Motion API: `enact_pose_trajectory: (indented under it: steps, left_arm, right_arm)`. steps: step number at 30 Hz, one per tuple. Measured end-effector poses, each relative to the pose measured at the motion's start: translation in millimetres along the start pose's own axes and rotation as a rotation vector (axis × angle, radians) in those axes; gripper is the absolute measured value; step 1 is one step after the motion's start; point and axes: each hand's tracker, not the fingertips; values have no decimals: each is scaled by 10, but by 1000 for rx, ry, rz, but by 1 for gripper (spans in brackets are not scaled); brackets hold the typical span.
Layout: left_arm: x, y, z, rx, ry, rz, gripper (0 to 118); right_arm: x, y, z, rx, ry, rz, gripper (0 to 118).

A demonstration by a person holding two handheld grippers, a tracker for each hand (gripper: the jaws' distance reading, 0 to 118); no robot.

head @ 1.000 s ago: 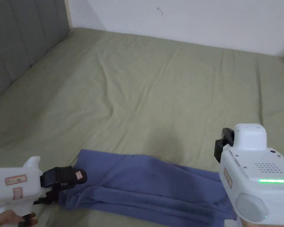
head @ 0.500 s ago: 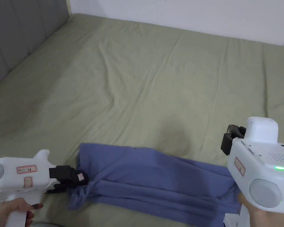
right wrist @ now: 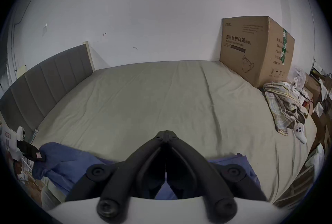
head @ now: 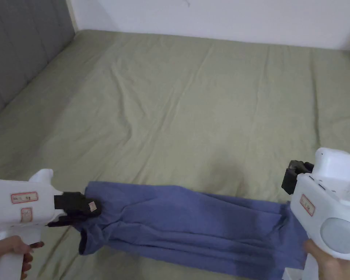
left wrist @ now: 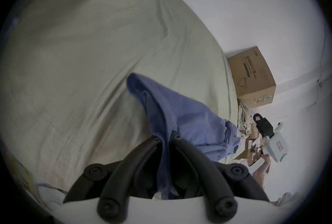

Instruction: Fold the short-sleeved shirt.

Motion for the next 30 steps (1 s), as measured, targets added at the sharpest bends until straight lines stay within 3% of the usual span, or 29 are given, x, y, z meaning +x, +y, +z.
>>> enact_pose_trajectory:
  steps: [6,12,17,21,22,23,24,25,26,30]
  left_arm:
    - [996,12,-29,11,1,-251,5]
    - [1949,-306,-583,-89,-65,-500,5]
    - [2300,-603,-1287,-189,-57,-584,5]
    - [2358,-820,-1618,-265,-133,-547,7]
    - [2350,-852,-1689,-288,-130,-529,15]
    - [2341,-886,-1750,-309,-127,-525,33]
    - [2358,-909,-1791,-299,-111,-530,65]
    - [2370,-924,-1819,-289,-102,-531,86]
    - [2359,-945,-1809,-278,-96,-538,100]
    - [2298,-827,-1584,-233,-193,-469,102]
  right_arm:
    - [257,-36,75,0,-9,-50,1]
    - [566,-77,182,12,-44,-91,1]
    - [843,-138,241,12,-92,-134,1]
    - [949,-206,295,22,-160,-67,1]
    - [973,-221,293,19,-159,-72,1]
    - [1003,-228,288,12,-154,-84,1]
    - [1025,-241,282,9,-157,-97,1]
    - [1027,-256,278,9,-166,-97,1]
    - [1022,-266,274,8,-173,-87,1]
    - [1018,-282,272,3,-166,-68,1]
